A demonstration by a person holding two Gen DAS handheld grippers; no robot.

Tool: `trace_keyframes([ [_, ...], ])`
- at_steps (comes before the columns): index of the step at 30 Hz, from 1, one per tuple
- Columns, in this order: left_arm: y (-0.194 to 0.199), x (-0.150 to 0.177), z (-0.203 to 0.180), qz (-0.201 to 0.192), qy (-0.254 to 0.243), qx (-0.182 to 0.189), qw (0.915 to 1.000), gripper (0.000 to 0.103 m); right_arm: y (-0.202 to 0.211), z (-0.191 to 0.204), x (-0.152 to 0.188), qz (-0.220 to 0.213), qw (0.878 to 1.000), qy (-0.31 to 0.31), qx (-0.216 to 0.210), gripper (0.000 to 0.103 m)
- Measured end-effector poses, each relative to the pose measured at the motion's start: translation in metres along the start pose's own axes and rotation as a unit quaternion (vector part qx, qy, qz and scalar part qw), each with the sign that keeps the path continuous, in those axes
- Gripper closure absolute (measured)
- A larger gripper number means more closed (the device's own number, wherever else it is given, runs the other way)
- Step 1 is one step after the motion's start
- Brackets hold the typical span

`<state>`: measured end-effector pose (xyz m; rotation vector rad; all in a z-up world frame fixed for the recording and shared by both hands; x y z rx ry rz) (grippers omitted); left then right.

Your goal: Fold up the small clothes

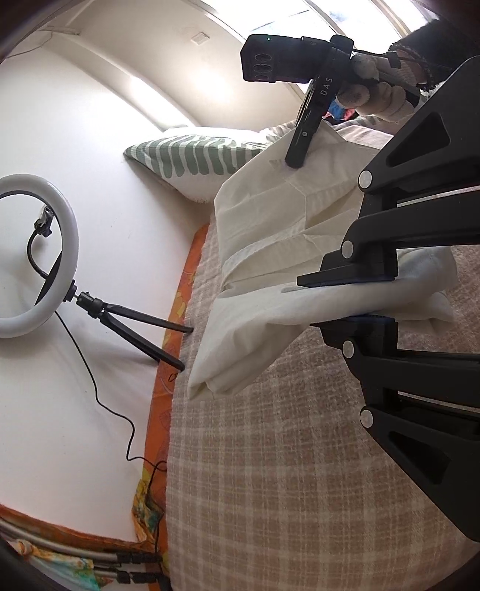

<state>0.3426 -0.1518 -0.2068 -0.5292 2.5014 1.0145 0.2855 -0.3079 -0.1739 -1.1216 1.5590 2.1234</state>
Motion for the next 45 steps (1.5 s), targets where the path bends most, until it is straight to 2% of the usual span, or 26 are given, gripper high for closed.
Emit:
trace_keyframes([
  [8, -0.060, -0.028, -0.035, -0.004, -0.019, 0.009, 0.9998, 0.093, 0.002, -0.075, -0.021, -0.013, 0.999, -0.001, 0.046, 0.096],
  [17, -0.117, -0.047, -0.049, -0.011, -0.030, -0.004, 0.9995, 0.093, -0.020, -0.133, -0.036, -0.019, 0.997, 0.001, 0.076, 0.096],
  [27, -0.167, -0.046, -0.050, -0.004, -0.041, -0.030, 0.9987, 0.093, -0.058, -0.182, -0.029, -0.007, 0.995, -0.002, 0.100, 0.096],
  [35, -0.178, -0.041, -0.046, 0.008, -0.076, -0.070, 0.9946, 0.091, -0.080, -0.206, -0.006, 0.029, 0.992, -0.015, 0.126, 0.095],
  [38, -0.180, -0.040, -0.046, 0.014, -0.082, -0.089, 0.9925, 0.086, -0.083, -0.211, -0.001, 0.043, 0.988, -0.012, 0.147, 0.089],
  [40, -0.178, -0.039, -0.045, 0.016, -0.081, -0.099, 0.9917, 0.082, -0.080, -0.217, 0.001, 0.052, 0.982, -0.007, 0.180, 0.068],
  [44, -0.170, -0.037, -0.043, 0.009, -0.097, -0.109, 0.9893, 0.078, -0.066, -0.218, -0.003, 0.036, 0.982, -0.021, 0.184, 0.063],
  [45, -0.167, -0.037, -0.043, 0.008, -0.100, -0.111, 0.9888, 0.076, -0.062, -0.218, -0.004, 0.031, 0.982, -0.024, 0.184, 0.056],
])
Point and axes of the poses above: each gripper's, at about its wrist camera, not at the fingertips, and y roughly against the way its jaws point, z to its left, x to its underside, the point moved 10 cm from there along -y, roughly the way its jaws point, and after that the axes turned 13 degrees about y, right-handed, at the moved point
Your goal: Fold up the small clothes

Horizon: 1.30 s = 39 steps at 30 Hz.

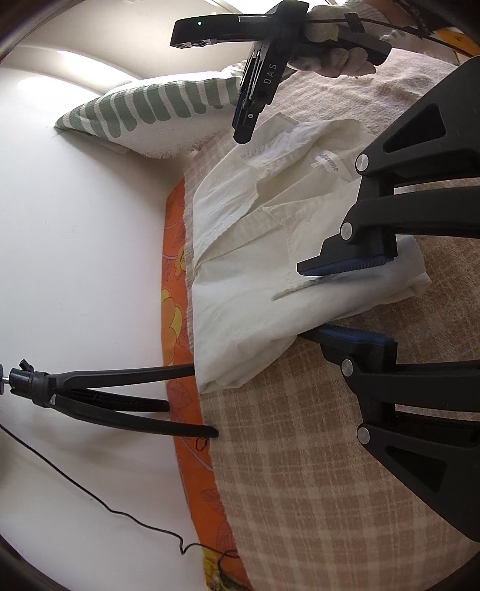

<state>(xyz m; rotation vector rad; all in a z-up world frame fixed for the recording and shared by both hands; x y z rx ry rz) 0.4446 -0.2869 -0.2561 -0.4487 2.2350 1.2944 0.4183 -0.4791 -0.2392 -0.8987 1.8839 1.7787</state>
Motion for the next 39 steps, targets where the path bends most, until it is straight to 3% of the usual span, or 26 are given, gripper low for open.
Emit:
trace_keyframes([
  [1, 0.002, 0.000, 0.000, -0.002, -0.002, -0.003, 1.0000, 0.069, 0.005, -0.001, 0.000, -0.004, 1.000, -0.003, 0.003, 0.047],
  [4, 0.012, -0.001, -0.001, -0.010, -0.006, -0.009, 0.9999, 0.048, 0.017, 0.001, -0.003, -0.015, 1.000, -0.005, 0.008, 0.041],
  [10, 0.042, 0.000, -0.012, -0.029, -0.027, -0.007, 0.9992, 0.047, 0.042, 0.013, -0.004, -0.027, 0.999, 0.001, 0.017, 0.030],
  [17, 0.091, 0.008, -0.024, -0.055, -0.039, 0.000, 0.9977, 0.044, 0.090, 0.031, -0.009, -0.053, 0.998, 0.008, 0.029, 0.027],
  [26, 0.174, 0.023, -0.035, -0.107, -0.046, 0.003, 0.9933, 0.028, 0.172, 0.060, 0.001, -0.089, 0.995, 0.006, 0.040, 0.019],
  [34, 0.239, 0.058, -0.052, -0.136, -0.056, 0.020, 0.9889, 0.022, 0.241, 0.100, 0.029, -0.117, 0.992, 0.017, 0.054, 0.004],
  [39, 0.266, 0.084, -0.054, -0.144, -0.065, 0.019, 0.9873, 0.020, 0.276, 0.121, 0.048, -0.133, 0.989, 0.022, 0.066, 0.000],
])
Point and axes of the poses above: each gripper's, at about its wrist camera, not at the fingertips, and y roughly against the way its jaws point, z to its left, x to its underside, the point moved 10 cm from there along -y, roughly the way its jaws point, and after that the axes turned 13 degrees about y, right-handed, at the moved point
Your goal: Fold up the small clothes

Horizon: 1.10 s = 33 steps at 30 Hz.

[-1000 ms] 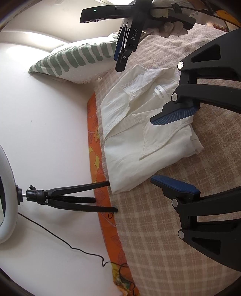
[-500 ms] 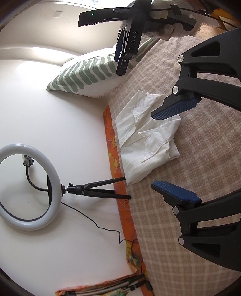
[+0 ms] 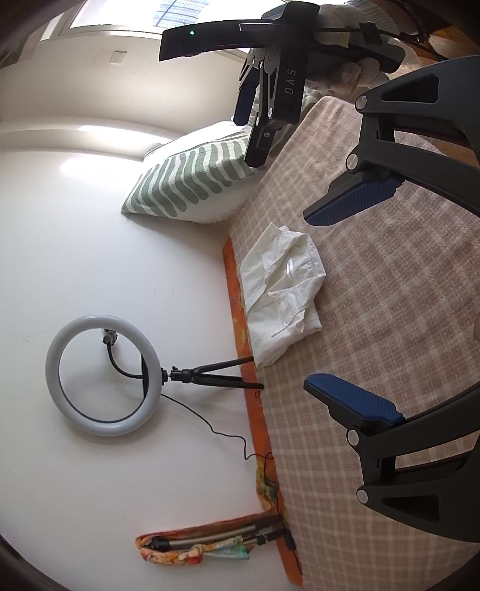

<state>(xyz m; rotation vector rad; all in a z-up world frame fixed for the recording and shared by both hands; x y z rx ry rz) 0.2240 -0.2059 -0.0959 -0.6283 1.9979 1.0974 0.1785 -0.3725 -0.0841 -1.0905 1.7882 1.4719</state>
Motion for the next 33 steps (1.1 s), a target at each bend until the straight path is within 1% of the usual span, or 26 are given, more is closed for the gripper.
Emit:
trace_keyframes([
  [5, 0.027, 0.009, 0.003, -0.018, -0.006, -0.021, 0.9996, 0.019, 0.028, 0.010, 0.006, -0.011, 1.000, -0.003, 0.011, 0.000],
  [10, 0.047, 0.017, 0.002, -0.034, -0.028, -0.043, 0.9981, 0.005, 0.044, 0.018, 0.014, -0.018, 1.000, -0.012, 0.012, 0.000],
  [12, 0.053, 0.018, -0.001, -0.043, -0.038, -0.047, 0.9972, 0.004, 0.048, 0.023, 0.016, -0.019, 1.000, -0.008, 0.017, 0.000],
  [15, 0.060, 0.020, -0.003, -0.049, -0.045, -0.056, 0.9962, 0.001, 0.055, 0.028, 0.018, -0.022, 1.000, -0.009, 0.018, 0.000],
  [18, 0.064, 0.021, -0.003, -0.046, -0.041, -0.057, 0.9965, 0.001, 0.060, 0.031, 0.019, -0.024, 1.000, -0.015, 0.014, 0.000],
  [22, 0.067, 0.025, 0.001, -0.040, -0.032, -0.064, 0.9966, 0.001, 0.067, 0.030, 0.020, -0.034, 0.999, -0.020, 0.027, 0.000],
  [29, 0.073, 0.024, 0.003, -0.048, -0.028, -0.068, 0.9961, 0.001, 0.065, 0.029, 0.025, -0.029, 0.999, -0.028, 0.025, 0.000],
  [33, 0.074, 0.025, 0.003, -0.046, -0.025, -0.069, 0.9963, 0.001, 0.065, 0.029, 0.025, -0.029, 0.999, -0.026, 0.025, 0.000],
])
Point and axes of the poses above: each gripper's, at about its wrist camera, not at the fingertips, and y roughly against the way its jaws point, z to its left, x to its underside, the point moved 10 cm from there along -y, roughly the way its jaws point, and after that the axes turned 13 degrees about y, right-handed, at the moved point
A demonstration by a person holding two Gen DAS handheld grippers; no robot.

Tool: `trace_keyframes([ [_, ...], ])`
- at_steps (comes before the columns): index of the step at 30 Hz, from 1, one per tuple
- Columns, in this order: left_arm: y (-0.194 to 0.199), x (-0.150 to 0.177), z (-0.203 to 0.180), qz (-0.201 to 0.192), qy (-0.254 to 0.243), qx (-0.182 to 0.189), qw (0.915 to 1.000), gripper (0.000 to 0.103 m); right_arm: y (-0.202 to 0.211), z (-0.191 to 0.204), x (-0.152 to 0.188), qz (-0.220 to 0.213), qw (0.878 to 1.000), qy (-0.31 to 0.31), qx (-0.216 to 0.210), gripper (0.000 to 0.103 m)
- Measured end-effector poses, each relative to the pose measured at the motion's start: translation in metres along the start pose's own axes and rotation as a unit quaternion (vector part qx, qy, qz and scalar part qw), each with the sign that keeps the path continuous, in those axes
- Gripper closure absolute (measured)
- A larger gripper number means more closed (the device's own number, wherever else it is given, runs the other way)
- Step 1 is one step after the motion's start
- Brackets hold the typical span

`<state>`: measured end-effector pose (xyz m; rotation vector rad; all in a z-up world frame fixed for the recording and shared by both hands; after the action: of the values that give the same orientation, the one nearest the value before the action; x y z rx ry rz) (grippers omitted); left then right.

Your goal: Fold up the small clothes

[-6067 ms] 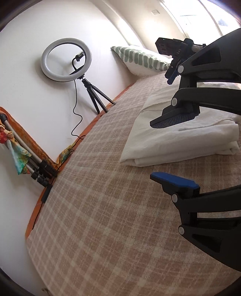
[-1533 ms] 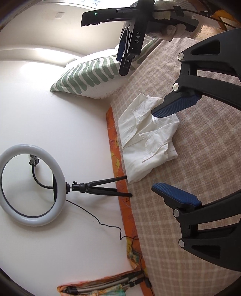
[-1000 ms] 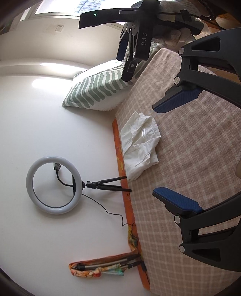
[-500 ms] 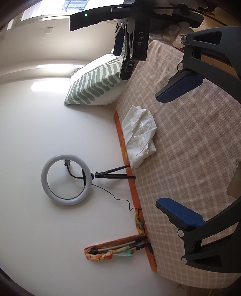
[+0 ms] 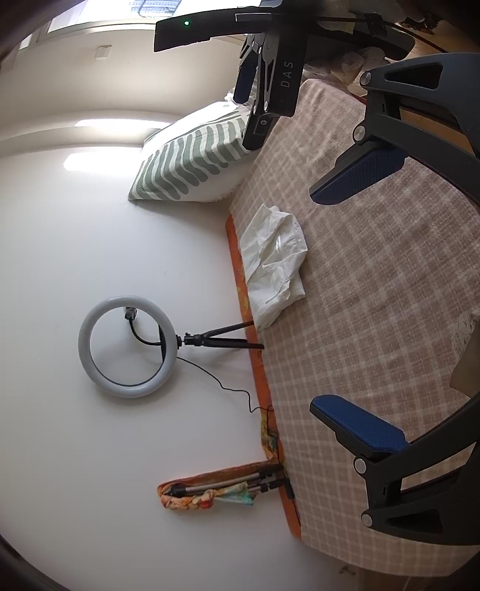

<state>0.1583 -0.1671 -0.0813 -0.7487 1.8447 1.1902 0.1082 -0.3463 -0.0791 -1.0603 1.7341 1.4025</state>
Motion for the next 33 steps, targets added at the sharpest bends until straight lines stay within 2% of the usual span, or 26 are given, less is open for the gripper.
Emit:
trace_keyframes([
  [33, 0.0051, -0.0004, -0.0017, 0.000, 0.004, 0.004, 1.0000, 0.001, 0.0014, 0.0089, -0.0061, -0.008, 1.000, 0.014, -0.007, 0.000],
])
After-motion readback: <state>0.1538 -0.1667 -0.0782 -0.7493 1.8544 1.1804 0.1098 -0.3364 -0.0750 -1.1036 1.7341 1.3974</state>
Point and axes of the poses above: each gripper's, at about its wrist camera, not at the fingertips, and y roughly against the way its jaws point, z to its left, x to its underside, the point moved 10 cm from there along -y, roughly the way its jaws point, and after that the axes turned 13 degrees about y, right-handed, at the moved point
